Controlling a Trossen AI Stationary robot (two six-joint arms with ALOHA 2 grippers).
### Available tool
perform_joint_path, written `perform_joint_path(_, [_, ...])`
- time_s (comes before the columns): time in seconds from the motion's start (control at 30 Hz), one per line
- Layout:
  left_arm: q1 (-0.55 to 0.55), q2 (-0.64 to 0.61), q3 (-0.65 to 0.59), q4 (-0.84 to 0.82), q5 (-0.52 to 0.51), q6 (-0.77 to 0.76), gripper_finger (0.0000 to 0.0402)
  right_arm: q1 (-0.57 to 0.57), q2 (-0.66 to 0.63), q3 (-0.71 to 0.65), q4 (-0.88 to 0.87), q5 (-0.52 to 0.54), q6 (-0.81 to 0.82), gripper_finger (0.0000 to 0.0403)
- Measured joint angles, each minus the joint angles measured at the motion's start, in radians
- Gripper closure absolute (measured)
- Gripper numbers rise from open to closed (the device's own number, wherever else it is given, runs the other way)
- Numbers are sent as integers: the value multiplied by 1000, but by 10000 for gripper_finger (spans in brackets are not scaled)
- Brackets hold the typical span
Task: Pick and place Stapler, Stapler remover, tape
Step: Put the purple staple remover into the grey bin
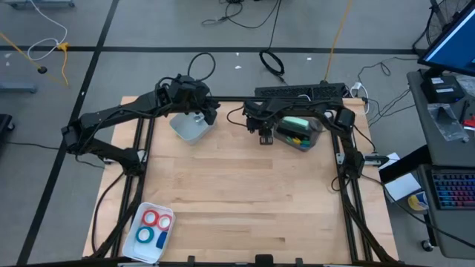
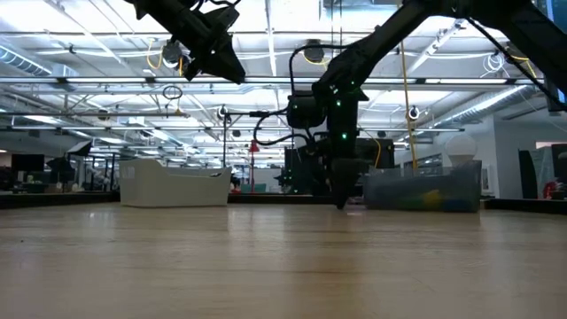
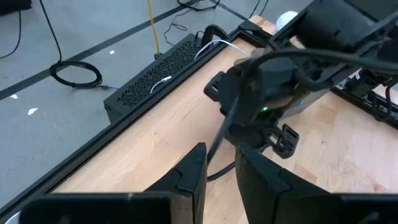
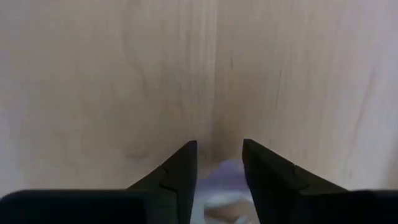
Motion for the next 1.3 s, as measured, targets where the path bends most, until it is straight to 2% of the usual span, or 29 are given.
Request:
perform_joint_path(0.3, [0,0,0,2,0,1,314,2,10,0,4,-7,6,344])
perform_joint_path(0.47, [0,0,0,3,0,1,314,11,-1,2,18,-3,11,358])
perform_joint_path(0.7, [0,0,0,15,-1,1,314,8,-63,90,-17,21,49,342])
perform_joint_path(0.97, [0,0,0,28,-2,5,314,-12,-76,115,-148,-60,178,331])
perform_joint_path(1.3, [0,0,0,31,0,6,314,2,-77,23,-97,-86,213,249])
